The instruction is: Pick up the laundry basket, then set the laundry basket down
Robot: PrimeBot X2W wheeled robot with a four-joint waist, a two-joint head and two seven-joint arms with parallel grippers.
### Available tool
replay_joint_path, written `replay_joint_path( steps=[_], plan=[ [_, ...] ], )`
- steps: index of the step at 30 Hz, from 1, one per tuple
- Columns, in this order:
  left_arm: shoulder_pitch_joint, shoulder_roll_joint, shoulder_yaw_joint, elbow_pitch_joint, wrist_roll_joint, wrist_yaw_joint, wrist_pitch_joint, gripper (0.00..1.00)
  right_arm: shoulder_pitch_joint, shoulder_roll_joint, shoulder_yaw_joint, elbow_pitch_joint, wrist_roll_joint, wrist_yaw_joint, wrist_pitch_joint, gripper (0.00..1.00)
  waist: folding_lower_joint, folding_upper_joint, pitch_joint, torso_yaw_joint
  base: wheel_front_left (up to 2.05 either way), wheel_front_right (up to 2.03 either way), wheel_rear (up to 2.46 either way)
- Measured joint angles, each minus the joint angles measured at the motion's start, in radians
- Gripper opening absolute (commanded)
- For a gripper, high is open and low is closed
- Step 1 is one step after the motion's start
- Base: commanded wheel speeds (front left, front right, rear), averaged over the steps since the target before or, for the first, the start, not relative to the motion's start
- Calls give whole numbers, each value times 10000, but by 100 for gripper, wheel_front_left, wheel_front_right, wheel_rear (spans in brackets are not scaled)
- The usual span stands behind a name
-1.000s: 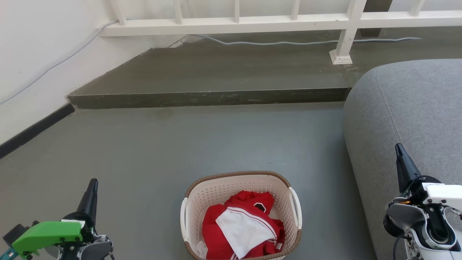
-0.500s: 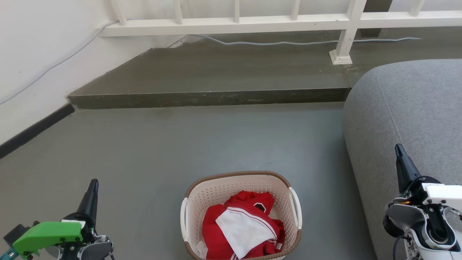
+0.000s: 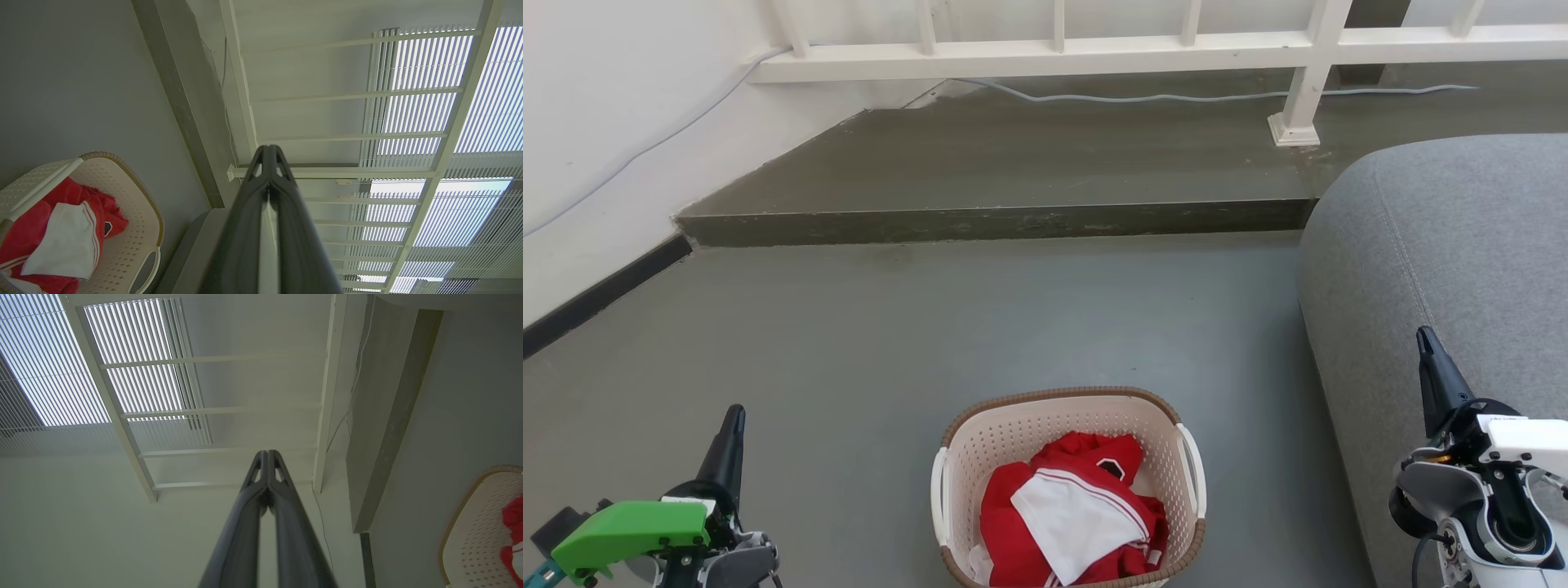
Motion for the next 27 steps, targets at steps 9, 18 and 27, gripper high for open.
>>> replay_joint_path(
  steps=[9, 18, 27],
  plan=[
    [-99, -8, 12, 35, 0, -8, 2, 0, -3, 2, -8, 15, 0, 0, 27, 0, 0, 0, -2, 0, 0, 0, 0],
    [-101, -15, 23, 79, 0, -10, 4, 0, -4, 2, -13, 36, 0, 0, 27, 0, 0, 0, -3, 1, 0, 0, 0],
    [-105, -19, 33, 111, 0, -12, 13, 0, -5, 4, -19, 54, 0, 2, 27, 0, 0, 0, -4, 1, 0, 0, 0]
  ],
)
